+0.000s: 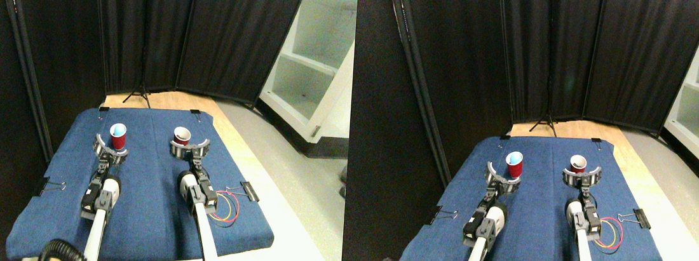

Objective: Pour (bimanual)

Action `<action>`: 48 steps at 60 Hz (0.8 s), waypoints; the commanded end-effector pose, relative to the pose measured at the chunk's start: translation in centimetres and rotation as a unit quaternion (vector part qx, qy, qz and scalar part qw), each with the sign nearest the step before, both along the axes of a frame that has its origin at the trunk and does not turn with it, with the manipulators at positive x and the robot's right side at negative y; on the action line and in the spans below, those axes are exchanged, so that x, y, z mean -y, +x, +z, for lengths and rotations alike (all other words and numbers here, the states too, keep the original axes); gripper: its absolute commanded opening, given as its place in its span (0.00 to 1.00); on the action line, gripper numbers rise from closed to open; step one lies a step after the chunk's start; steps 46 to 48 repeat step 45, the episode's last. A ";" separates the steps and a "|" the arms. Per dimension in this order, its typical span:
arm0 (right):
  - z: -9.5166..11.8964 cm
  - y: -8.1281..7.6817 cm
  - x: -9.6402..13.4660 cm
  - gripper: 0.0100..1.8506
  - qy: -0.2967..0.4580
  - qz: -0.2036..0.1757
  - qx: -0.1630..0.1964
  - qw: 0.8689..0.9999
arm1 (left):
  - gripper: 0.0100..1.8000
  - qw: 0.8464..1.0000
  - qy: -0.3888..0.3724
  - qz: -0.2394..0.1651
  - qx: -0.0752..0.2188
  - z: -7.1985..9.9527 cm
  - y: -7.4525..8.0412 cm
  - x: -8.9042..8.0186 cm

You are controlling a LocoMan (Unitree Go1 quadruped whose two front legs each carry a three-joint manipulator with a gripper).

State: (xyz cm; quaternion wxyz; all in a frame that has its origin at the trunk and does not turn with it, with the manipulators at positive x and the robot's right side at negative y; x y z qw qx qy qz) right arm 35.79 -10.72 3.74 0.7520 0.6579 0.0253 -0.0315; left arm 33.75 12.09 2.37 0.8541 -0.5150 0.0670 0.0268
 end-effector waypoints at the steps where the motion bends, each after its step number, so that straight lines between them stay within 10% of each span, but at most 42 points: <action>1: 1.4 0.0 -0.3 0.63 0.010 0.017 0.025 1.000 | 0.62 1.000 -0.009 -0.007 0.022 1.3 0.2 0.3; 23: 2.4 -0.4 -0.2 0.63 0.002 0.026 0.034 0.999 | 0.88 0.998 0.032 -0.041 0.044 3.3 -0.1 0.7; 33: 2.5 -0.7 -0.2 0.62 0.002 0.029 0.039 0.999 | 0.63 0.991 0.039 0.023 0.125 3.8 0.0 1.4; 48: 2.4 -0.8 -0.2 0.63 0.001 0.026 0.040 0.999 | 0.59 0.991 0.035 0.017 0.128 3.5 0.1 1.5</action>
